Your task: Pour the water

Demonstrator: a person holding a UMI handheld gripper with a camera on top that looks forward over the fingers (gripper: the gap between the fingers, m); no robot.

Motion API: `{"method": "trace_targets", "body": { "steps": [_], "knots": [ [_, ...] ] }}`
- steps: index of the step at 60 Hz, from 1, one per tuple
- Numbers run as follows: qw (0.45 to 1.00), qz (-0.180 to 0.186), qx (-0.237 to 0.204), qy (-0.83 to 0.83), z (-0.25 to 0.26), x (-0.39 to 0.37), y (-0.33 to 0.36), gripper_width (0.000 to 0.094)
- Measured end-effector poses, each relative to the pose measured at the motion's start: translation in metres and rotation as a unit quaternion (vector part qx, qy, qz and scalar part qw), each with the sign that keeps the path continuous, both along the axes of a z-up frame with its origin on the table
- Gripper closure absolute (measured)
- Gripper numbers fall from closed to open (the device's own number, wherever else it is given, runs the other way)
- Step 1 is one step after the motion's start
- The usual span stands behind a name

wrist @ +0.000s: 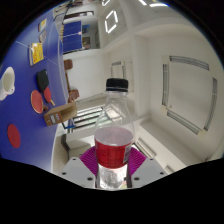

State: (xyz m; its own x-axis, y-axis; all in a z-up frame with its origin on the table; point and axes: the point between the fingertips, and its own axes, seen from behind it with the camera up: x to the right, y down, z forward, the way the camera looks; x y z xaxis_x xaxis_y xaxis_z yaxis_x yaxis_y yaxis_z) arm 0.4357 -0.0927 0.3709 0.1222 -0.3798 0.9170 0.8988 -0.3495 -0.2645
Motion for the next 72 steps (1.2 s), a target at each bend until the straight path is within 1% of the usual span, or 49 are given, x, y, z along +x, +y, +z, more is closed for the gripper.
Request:
{"method": "trace_targets", "body": {
  "steps": [3,8,13,15,19,27,31,34,38,43,45,47,52,56,60,61,62,64,69,72],
  "knots": [
    [0.996,0.012,-0.021,-0.087,0.003,-0.031,0.029,0.0584],
    [0.975,0.05,-0.068,-0.206,-0.011,-0.087,0.074,0.0585],
    [0.94,0.079,-0.117,-0.312,-0.044,-0.131,0.107,0.0586],
    [0.924,0.093,-0.135,-0.346,-0.067,-0.148,0.119,0.0587],
    [0.894,0.104,-0.175,-0.4,-0.097,-0.159,0.137,0.0584],
    [0.848,0.13,-0.21,-0.469,-0.14,-0.178,0.152,0.0585],
    [0.841,0.14,-0.218,-0.475,-0.151,-0.182,0.155,0.0585],
    [0.845,0.139,-0.219,-0.467,-0.152,-0.18,0.156,0.0586],
    [0.856,0.141,-0.211,-0.449,-0.143,-0.177,0.155,0.0588],
    [0.886,0.162,-0.177,-0.398,-0.117,-0.185,0.151,0.0588],
    [0.901,0.168,-0.157,-0.369,-0.098,-0.187,0.148,0.0587],
    [0.919,0.181,-0.135,-0.323,-0.077,-0.189,0.145,0.0585],
    [0.959,0.205,-0.065,-0.187,-0.017,-0.182,0.129,0.0587],
    [0.972,0.231,-0.025,-0.029,0.017,-0.162,0.131,0.0587],
    [0.956,0.257,-0.003,0.144,0.027,-0.144,0.131,0.059],
    [0.949,0.258,0.01,0.182,0.033,-0.143,0.114,0.0587],
    [0.935,0.267,0.007,0.231,0.026,-0.135,0.124,0.0586],
    [0.91,0.272,0.012,0.311,0.018,-0.126,0.127,0.0588],
    [0.844,0.271,0.012,0.463,-0.023,-0.118,0.121,0.059],
    [0.815,0.263,0.001,0.516,-0.057,-0.104,0.137,0.0589]
  ]
}}
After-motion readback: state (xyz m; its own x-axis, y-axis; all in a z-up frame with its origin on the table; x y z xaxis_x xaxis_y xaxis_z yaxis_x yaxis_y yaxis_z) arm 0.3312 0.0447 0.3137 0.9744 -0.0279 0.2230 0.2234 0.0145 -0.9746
